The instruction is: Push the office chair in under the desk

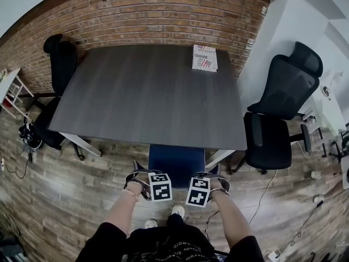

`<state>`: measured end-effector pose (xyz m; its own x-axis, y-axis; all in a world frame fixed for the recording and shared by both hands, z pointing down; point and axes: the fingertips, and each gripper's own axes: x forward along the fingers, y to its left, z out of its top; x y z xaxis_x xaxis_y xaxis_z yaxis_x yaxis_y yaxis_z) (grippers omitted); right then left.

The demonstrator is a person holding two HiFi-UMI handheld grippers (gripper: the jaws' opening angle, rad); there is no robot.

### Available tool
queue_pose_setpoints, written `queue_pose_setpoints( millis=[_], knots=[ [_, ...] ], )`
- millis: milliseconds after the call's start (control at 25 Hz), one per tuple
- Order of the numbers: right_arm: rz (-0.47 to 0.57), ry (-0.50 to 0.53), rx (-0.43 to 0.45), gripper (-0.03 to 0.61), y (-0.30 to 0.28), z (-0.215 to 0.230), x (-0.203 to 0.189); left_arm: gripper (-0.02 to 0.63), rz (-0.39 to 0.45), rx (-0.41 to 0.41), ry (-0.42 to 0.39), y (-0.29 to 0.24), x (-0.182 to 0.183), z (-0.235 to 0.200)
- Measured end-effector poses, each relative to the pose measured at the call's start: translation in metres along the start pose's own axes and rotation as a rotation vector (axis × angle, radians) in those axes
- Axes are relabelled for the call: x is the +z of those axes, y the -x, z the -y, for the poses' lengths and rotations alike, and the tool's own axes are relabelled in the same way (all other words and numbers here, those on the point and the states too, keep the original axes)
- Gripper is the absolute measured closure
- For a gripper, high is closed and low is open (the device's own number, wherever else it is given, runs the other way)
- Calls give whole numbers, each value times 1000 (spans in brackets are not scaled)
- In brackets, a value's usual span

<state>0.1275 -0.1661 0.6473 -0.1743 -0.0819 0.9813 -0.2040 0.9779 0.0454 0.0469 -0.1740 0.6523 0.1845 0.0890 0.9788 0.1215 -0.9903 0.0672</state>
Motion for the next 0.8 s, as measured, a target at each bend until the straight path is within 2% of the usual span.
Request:
queue_pose_setpoints(
  millis=[800],
  knots=[
    [8, 5, 9, 488, -1, 29, -6, 515, -13, 9, 17, -1, 7, -29]
  ],
)
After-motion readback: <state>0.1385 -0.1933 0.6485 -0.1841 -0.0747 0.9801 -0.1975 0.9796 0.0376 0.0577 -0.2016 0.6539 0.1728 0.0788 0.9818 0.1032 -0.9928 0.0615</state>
